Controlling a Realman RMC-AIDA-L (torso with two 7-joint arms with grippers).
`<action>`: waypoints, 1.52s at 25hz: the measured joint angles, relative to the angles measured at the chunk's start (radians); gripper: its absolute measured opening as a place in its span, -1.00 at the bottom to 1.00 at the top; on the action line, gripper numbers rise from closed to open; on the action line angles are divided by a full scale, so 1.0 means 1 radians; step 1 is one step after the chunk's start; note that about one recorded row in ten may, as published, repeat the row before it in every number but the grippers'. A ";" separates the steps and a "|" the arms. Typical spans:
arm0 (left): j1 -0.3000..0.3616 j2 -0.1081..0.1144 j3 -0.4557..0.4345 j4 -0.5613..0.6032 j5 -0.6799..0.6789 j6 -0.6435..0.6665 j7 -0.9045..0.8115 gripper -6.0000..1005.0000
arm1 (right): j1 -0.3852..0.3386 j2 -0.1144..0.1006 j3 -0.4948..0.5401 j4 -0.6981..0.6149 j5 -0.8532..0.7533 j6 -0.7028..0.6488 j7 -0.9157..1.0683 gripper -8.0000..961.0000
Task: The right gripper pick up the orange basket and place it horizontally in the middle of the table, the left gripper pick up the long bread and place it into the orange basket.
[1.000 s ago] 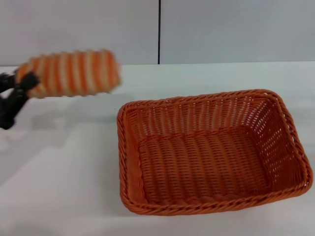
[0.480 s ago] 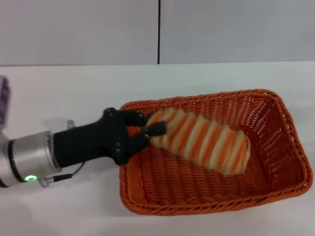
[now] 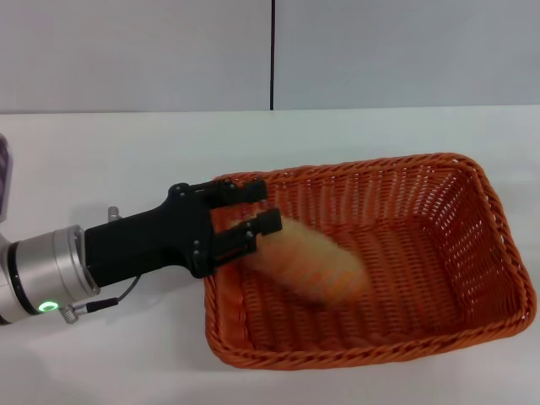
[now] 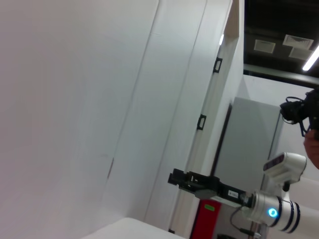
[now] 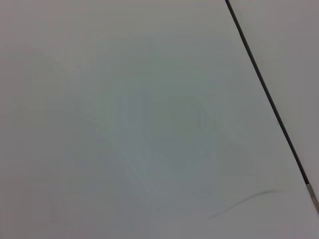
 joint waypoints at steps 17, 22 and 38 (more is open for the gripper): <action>0.094 -0.004 -0.009 -0.084 -0.470 0.042 0.262 0.59 | 0.007 0.026 0.001 0.047 0.172 0.002 -0.016 -0.10; 0.154 -0.004 -0.106 -0.176 -0.588 0.054 0.471 0.68 | -0.016 0.029 0.003 0.091 0.246 -0.007 -0.081 -0.10; 0.223 -0.004 -0.349 -0.254 -0.603 0.047 0.537 0.68 | -0.024 0.034 0.078 0.188 0.294 -0.043 -0.218 -0.10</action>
